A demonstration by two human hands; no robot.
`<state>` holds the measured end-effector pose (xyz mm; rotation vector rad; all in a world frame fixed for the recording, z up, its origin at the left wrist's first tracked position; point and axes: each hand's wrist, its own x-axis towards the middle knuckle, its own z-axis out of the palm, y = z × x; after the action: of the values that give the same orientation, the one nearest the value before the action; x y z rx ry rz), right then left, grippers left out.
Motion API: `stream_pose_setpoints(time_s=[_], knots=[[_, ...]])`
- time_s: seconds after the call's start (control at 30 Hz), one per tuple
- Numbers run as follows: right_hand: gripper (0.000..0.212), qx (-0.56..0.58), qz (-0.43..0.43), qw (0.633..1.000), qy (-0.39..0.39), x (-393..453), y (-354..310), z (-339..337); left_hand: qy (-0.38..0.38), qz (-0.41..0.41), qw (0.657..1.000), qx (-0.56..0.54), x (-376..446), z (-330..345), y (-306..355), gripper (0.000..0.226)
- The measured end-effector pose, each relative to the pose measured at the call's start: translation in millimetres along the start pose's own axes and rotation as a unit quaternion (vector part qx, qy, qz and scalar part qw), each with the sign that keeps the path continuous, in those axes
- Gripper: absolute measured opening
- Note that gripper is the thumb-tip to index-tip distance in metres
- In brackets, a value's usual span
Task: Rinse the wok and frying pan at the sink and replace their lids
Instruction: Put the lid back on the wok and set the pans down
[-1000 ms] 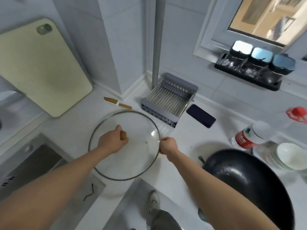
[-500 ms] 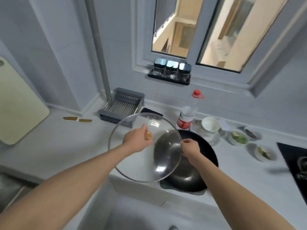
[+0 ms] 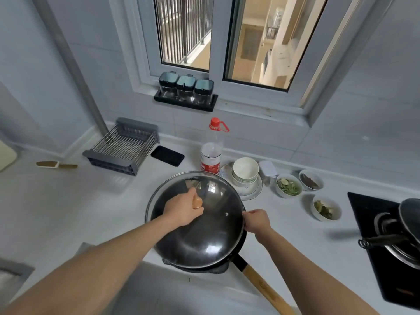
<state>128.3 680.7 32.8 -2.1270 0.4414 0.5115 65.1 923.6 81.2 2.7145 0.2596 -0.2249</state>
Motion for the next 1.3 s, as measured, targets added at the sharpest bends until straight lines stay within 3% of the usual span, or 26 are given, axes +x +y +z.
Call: stream_pose_setpoints(time_s=[0.4,0.83,1.03,1.07,1.17,1.23,1.3], knots=[[0.033,-0.061,-0.016,0.998,-0.023,13,11,-7,-0.002,-0.027,1.000,0.006,2,22,9,0.038],[0.024,0.021,0.007,0.999,-0.042,18,26,-5,0.006,-0.041,0.999,0.003,-1,29,17,0.040],[0.031,0.059,0.030,0.991,-0.117,2,35,-28,-0.023,-0.106,0.993,0.041,-15,19,32,0.075],[0.035,0.036,0.033,0.989,-0.140,-5,41,-35,0.005,-0.109,0.993,0.045,-23,21,37,0.073],[0.044,-0.027,0.047,0.977,-0.208,-32,64,-52,0.070,-0.088,0.993,-0.024,-46,31,57,0.037],[0.046,-0.062,0.057,0.967,-0.242,-53,82,-55,-0.028,-0.104,0.990,-0.095,-58,43,73,0.035],[0.048,-0.056,0.075,0.962,-0.255,-73,94,-48,-0.165,-0.193,0.932,-0.259,-72,62,86,0.043]])
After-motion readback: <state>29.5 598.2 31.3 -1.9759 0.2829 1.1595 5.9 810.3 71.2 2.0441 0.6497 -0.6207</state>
